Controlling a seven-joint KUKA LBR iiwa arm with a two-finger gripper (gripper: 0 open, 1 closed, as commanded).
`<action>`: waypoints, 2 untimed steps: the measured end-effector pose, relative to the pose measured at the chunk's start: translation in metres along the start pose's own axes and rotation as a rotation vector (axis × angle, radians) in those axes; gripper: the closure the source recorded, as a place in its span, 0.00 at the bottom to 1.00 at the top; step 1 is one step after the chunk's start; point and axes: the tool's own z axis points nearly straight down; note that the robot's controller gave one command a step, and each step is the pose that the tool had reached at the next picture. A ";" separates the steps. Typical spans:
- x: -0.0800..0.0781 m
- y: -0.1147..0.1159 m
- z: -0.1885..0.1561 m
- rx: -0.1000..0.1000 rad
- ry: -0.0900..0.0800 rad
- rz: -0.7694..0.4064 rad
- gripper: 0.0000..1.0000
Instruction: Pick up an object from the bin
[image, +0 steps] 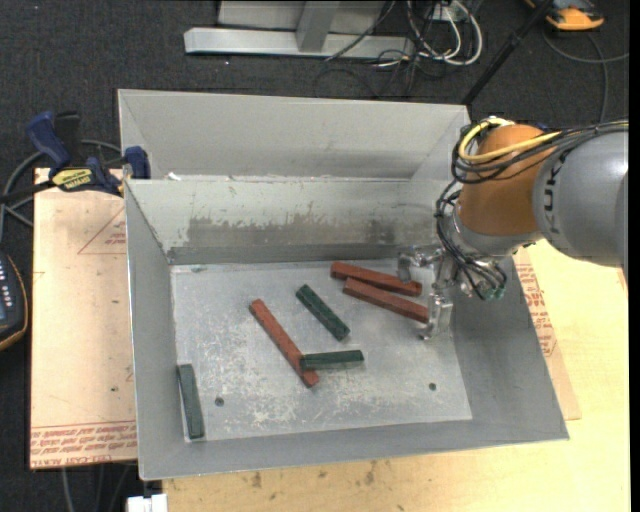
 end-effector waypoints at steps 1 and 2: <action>-0.001 0.001 -0.005 0.000 -0.002 -0.003 1.00; 0.032 -0.030 -0.157 0.003 -0.002 -0.508 1.00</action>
Offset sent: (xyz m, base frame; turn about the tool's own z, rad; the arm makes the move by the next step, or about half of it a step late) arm 0.0000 0.0000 0.0000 0.0000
